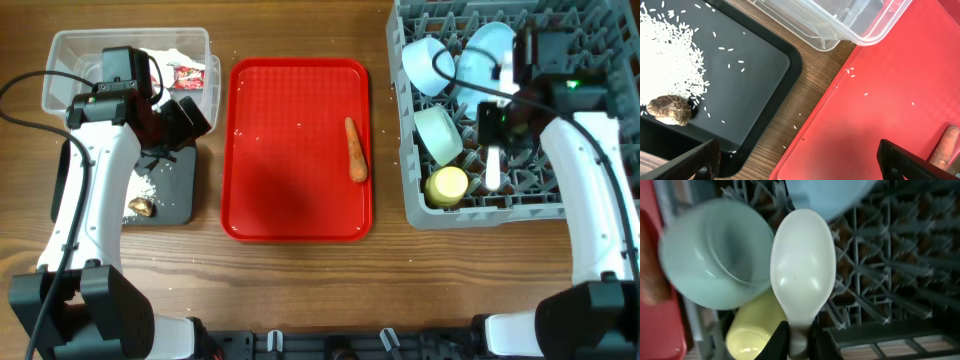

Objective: Sort waste into correct bins and load items into the dishwasher rack
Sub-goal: 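Carry the white spoon to the rack and drop it in, then reach the left gripper to the carrot on the red tray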

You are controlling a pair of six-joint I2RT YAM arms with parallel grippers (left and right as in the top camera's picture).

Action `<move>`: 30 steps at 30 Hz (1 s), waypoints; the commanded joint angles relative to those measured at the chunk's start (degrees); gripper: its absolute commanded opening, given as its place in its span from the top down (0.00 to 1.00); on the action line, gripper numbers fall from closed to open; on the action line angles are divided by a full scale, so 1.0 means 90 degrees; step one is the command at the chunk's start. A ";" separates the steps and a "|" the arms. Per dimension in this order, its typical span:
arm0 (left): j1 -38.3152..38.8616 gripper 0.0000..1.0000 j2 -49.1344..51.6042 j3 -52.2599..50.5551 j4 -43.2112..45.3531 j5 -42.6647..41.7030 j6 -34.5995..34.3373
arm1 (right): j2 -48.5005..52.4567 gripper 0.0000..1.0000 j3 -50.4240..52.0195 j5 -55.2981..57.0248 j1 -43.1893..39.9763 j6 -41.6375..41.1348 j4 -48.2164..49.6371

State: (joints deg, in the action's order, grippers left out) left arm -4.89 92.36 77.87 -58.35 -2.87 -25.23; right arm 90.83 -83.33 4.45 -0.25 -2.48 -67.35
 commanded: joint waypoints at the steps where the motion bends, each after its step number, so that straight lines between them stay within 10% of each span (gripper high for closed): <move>1: -0.0012 0.00 -0.0012 0.0041 0.0000 -0.0029 -0.0085 | -0.0032 0.96 0.0563 0.0372 -0.0124 0.0041 0.0355; 3: -0.0012 0.00 -0.0010 0.0041 0.0000 -0.0029 -0.0085 | -0.0032 0.95 0.0801 0.0364 -0.0257 -0.0056 0.0641; 6: -0.0012 0.00 -0.0010 0.0041 0.0000 -0.0029 -0.0085 | -0.0032 0.37 0.0811 0.0364 -0.0364 -0.0104 0.0697; 8: -0.0012 0.00 -0.0010 0.0041 0.0000 -0.0029 -0.0085 | -0.0034 0.27 0.0811 0.0357 -0.0374 -0.0231 0.0738; 21: -0.0012 0.00 -0.0010 0.0041 0.0491 -0.0223 -0.0087 | -0.0335 0.25 -0.0544 -0.1705 -0.0374 -0.0056 0.1056; 30: 0.0189 0.00 -0.0010 0.0041 0.0559 -0.1511 -0.0080 | -0.0534 0.02 -0.0631 -0.1724 -0.0374 -0.0058 0.1195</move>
State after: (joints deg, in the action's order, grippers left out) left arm -4.82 92.36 77.87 -54.28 -10.46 -25.67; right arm 86.50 -87.92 -9.91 -3.53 -3.16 -56.69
